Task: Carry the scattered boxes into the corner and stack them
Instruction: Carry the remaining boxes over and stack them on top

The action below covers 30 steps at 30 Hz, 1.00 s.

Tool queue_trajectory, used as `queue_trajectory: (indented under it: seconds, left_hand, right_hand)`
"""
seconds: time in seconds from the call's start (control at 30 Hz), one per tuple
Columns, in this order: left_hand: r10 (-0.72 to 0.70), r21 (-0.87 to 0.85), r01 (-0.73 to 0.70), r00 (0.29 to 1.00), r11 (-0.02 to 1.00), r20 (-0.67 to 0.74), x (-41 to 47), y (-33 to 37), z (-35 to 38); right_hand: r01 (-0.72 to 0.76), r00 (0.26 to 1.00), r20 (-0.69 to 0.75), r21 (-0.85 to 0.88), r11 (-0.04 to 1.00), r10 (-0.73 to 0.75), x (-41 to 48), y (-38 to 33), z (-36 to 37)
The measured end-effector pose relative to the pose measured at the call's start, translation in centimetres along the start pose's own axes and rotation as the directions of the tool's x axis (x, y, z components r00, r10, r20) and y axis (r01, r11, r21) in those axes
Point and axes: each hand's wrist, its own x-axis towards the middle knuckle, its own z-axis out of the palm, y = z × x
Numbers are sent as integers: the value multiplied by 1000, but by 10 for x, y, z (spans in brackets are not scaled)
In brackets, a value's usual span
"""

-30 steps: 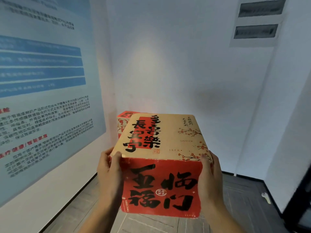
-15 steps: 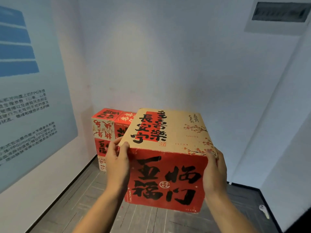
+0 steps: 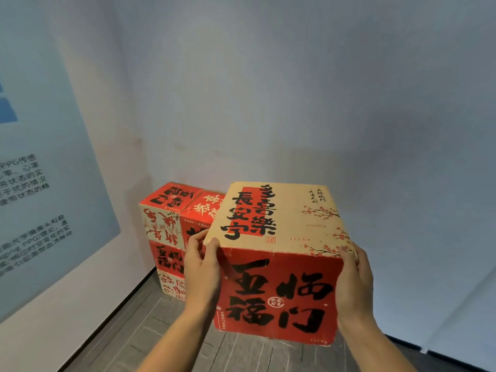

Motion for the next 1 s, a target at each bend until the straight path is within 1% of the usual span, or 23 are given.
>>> queue_trajectory:
  seconds: [0.2,0.43,0.57,0.7,0.83,1.0]
  left_hand:
    - [-35,79,34,999,996,13,103,-44,57]
    - [-151,104,149,988,983,13,228,-145,112]
    - [-216,110,214,976,971,12,286,-190,142]
    - [-239,135,236,971,962,1,331,-226,160]
    - [-234,185,229,972,956,10,364,-258,171]
    - [-223,218,218,975,951,-1,378,-292,175]
  right_hand:
    - [-78,997,-13,-44,996,77,114,42,50]
    - [-215,975,-78,-141,966,206,239,116,108]
    - [-280,958,-109,-190,941,264,302,152,137]
    - [-331,942,-115,-182,926,314,343,187,158]
    - [-354,935,-108,-188,916,339,374,213,174]
    - [-358,934,-77,-211,910,349,396,246,175]
